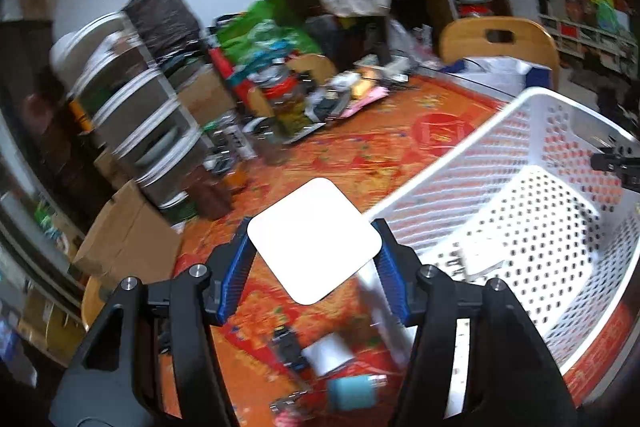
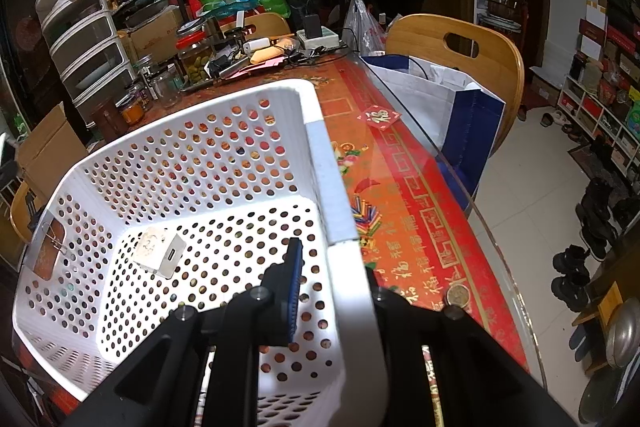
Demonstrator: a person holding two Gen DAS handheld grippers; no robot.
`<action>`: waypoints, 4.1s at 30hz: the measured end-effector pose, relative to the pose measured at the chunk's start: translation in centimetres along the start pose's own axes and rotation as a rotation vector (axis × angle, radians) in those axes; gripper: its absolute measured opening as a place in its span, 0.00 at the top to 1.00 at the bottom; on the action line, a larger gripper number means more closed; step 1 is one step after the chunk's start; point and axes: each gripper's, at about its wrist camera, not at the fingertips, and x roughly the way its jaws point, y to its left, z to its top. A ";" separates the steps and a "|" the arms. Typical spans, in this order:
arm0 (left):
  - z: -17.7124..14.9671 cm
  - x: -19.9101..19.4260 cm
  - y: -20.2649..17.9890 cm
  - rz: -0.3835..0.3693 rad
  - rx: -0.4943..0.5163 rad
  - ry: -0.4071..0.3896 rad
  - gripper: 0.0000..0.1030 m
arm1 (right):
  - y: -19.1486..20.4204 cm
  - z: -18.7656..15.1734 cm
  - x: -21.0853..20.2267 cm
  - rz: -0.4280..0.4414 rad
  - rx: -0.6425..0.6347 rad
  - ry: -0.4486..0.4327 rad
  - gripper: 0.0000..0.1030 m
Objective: Organize rigid objects
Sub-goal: 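Lower the white box into the basket and release it, then grasp the black toy car with the left tool, then drop the black toy car into the basket from the left tool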
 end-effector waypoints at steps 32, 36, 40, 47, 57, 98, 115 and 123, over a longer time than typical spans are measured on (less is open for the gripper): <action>-2.1 -0.8 -0.9 -0.134 -0.070 -0.022 0.07 | 0.3 0.0 0.0 -0.015 -0.001 -0.006 0.84; -5.4 -1.4 7.5 -0.042 -0.272 -0.019 0.00 | 0.2 0.0 0.0 0.000 0.002 0.000 0.84; -11.0 4.0 12.7 -0.022 -0.450 0.127 0.00 | 0.1 0.0 0.0 0.014 0.004 0.004 0.84; -16.6 12.5 13.7 -0.129 -0.556 0.356 0.08 | 0.1 0.0 0.1 0.006 0.011 0.007 0.84; -14.6 16.4 11.7 -0.157 -0.546 0.449 0.33 | -0.1 -0.1 0.0 0.008 0.021 0.005 0.84; -10.0 5.1 12.9 0.184 -0.383 0.155 0.74 | 0.0 0.0 -0.1 0.025 0.024 -0.005 0.83; -3.5 -0.9 5.0 0.098 -0.268 0.081 0.74 | 0.0 0.0 -0.1 0.026 0.025 -0.008 0.83; -0.1 0.0 -3.7 0.025 -0.099 0.134 0.74 | 0.0 0.0 -0.1 0.029 0.029 -0.010 0.83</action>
